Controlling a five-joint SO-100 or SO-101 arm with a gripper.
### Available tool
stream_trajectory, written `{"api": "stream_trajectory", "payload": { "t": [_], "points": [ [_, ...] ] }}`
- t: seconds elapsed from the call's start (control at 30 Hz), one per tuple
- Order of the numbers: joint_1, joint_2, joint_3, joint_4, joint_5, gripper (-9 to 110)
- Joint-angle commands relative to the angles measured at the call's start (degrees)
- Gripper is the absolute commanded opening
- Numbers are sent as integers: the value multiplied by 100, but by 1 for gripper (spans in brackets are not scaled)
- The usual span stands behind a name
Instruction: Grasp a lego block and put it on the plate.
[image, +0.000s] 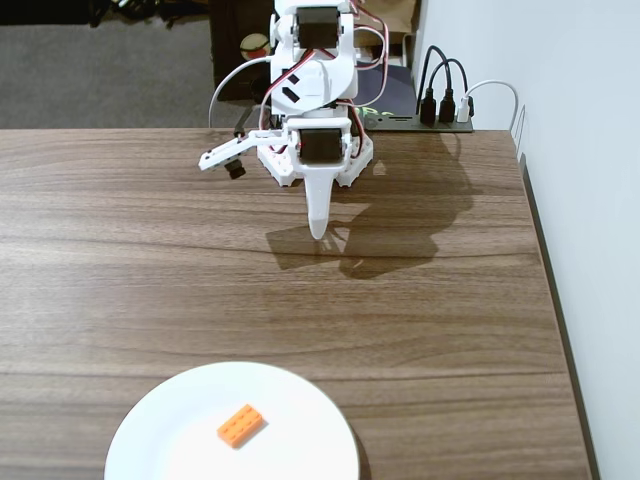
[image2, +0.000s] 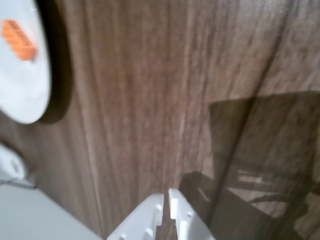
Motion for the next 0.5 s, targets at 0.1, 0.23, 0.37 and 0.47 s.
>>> {"api": "stream_trajectory", "payload": {
  "t": [0.1,0.23,0.37,0.47],
  "points": [
    [44,439,53,229,-9,1],
    [53,756,97,396,0,1],
    [123,826,114,439,44,1],
    [123,826,114,439,44,1]
  ]
}}
